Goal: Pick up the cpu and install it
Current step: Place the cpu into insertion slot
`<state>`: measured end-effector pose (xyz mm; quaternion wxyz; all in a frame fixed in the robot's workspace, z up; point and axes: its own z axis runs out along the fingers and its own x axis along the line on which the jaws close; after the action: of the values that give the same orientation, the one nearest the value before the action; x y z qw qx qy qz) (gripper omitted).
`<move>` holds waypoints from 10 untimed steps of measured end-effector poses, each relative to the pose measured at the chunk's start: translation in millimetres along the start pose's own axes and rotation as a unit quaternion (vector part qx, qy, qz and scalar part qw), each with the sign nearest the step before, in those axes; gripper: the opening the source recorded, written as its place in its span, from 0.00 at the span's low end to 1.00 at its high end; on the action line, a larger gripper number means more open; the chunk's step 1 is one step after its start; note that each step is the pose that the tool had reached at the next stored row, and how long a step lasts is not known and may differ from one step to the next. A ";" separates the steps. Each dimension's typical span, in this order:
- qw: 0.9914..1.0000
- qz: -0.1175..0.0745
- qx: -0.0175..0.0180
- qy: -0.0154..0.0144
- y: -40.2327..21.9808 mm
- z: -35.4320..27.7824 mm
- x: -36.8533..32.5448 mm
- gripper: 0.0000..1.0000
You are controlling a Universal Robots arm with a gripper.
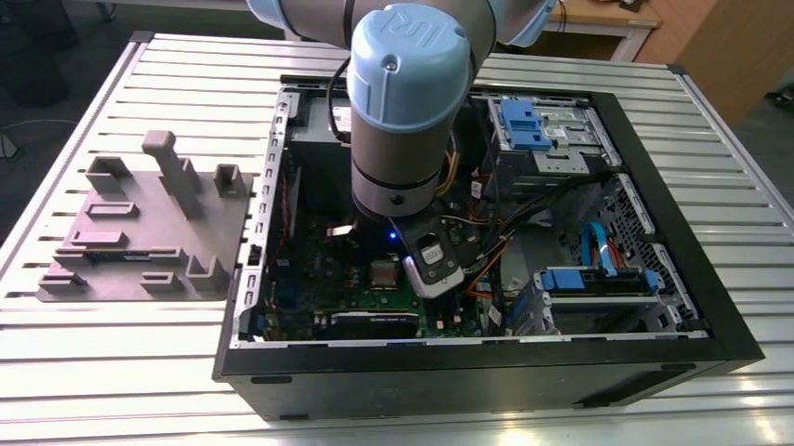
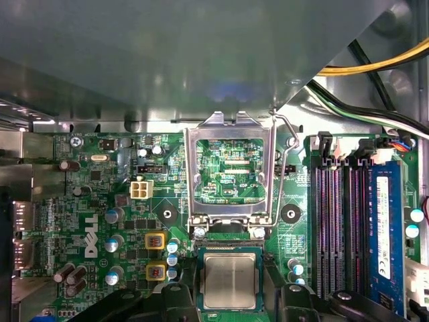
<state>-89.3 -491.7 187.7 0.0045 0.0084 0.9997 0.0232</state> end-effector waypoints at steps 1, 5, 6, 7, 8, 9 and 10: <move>1.000 0.000 0.000 0.000 0.0 0.0 0.0 0.47; 1.000 0.001 0.000 0.000 0.0 0.0 0.0 0.47; 1.000 0.001 0.000 0.000 0.1 0.1 -0.1 0.47; 1.000 0.001 0.000 0.000 0.1 0.2 -0.1 0.48; 1.000 0.001 0.000 0.000 0.1 0.2 -0.1 0.54; 1.000 0.001 0.000 0.000 0.1 0.2 -0.1 0.54; 1.000 0.001 0.000 0.000 0.0 0.2 0.0 0.54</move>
<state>-89.3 -491.7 187.5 0.0046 0.0097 0.9997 0.0233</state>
